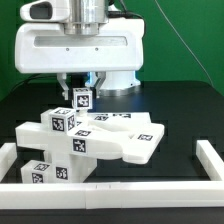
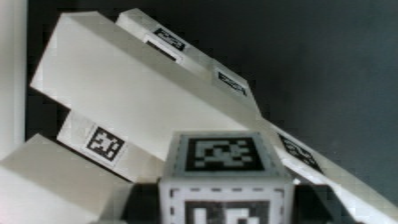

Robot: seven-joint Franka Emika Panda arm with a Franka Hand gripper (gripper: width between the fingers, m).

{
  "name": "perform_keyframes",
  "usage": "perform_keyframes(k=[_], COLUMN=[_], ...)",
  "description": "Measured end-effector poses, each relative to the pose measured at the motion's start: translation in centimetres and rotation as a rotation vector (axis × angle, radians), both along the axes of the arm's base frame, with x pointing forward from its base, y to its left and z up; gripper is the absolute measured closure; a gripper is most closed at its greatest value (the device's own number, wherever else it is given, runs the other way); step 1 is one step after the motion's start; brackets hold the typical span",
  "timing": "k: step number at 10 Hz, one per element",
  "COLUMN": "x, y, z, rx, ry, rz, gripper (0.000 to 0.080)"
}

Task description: Assemble chair

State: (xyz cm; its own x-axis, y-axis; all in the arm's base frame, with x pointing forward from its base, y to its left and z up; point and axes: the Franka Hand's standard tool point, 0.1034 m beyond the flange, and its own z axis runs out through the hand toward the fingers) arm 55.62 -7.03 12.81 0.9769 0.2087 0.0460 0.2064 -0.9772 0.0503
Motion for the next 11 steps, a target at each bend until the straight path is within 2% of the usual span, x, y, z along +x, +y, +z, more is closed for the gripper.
perform_keyframes(k=[4,8,9,10,11], x=[-0.07,0.09,0.08,0.08,0.07], y=[0.79,0.53,0.53,0.53,0.53], z=[-0.55,-0.65,-0.67,-0.67,-0.68], rx=[0.002,-0.005,-0.005,-0.005,-0.005], ry=[0.007,-0.008,-0.007,-0.007,-0.007], rz=[-0.017,-0.018,-0.018,-0.018,-0.018], gripper=[0.0515,0.0515,0.0435,0.0435,0.0297])
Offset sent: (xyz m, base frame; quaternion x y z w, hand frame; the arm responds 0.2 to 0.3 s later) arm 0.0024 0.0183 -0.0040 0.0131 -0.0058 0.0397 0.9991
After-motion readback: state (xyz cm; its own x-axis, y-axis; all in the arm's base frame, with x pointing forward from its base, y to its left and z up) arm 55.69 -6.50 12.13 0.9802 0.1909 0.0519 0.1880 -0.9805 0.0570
